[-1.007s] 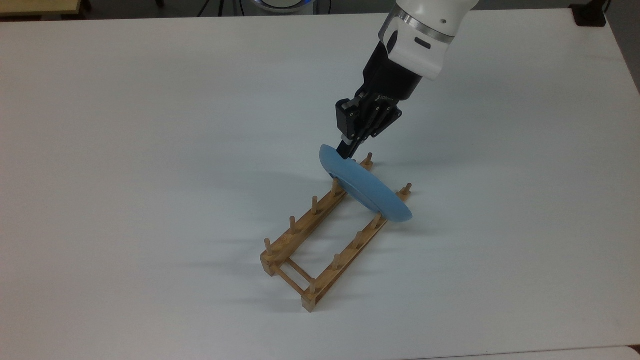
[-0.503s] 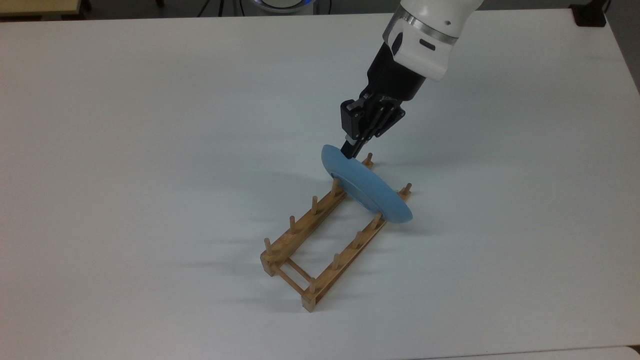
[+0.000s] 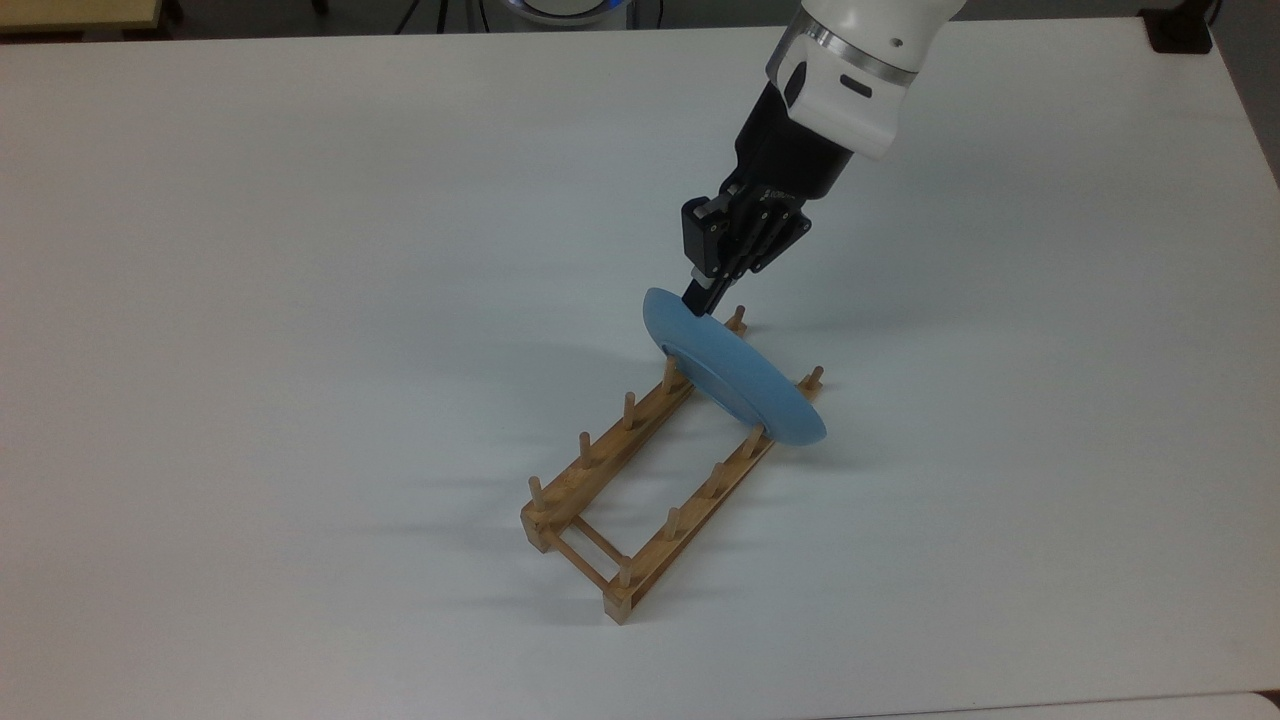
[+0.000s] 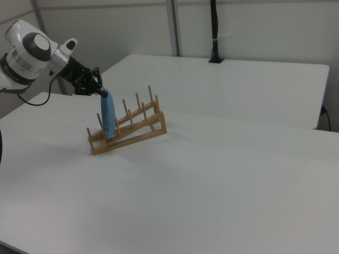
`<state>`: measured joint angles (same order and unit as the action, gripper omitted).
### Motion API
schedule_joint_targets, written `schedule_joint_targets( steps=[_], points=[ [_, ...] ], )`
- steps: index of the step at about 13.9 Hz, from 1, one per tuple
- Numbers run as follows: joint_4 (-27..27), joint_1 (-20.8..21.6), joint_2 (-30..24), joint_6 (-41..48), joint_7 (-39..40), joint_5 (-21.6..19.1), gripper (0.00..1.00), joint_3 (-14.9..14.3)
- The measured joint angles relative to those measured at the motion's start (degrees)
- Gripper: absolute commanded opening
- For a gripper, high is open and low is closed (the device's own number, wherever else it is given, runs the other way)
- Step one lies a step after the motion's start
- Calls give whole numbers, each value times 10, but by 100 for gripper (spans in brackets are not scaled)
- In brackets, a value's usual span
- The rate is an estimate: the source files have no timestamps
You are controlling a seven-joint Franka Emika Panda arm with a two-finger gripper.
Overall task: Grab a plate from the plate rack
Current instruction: 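Lift the blue plate up out of the rack pegs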
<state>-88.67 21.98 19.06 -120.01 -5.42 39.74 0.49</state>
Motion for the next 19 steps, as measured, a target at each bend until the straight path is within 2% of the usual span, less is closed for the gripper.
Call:
schedule_joint_targets(
  steps=[15, 16, 19],
  points=[
    [20, -3, -42, 0, -6, -1, 0, -2],
    [22, -4, -47, 0, -7, -11, 0, -5],
    [23, -24, -62, 0, -8, -73, 0, -7]
  ],
)
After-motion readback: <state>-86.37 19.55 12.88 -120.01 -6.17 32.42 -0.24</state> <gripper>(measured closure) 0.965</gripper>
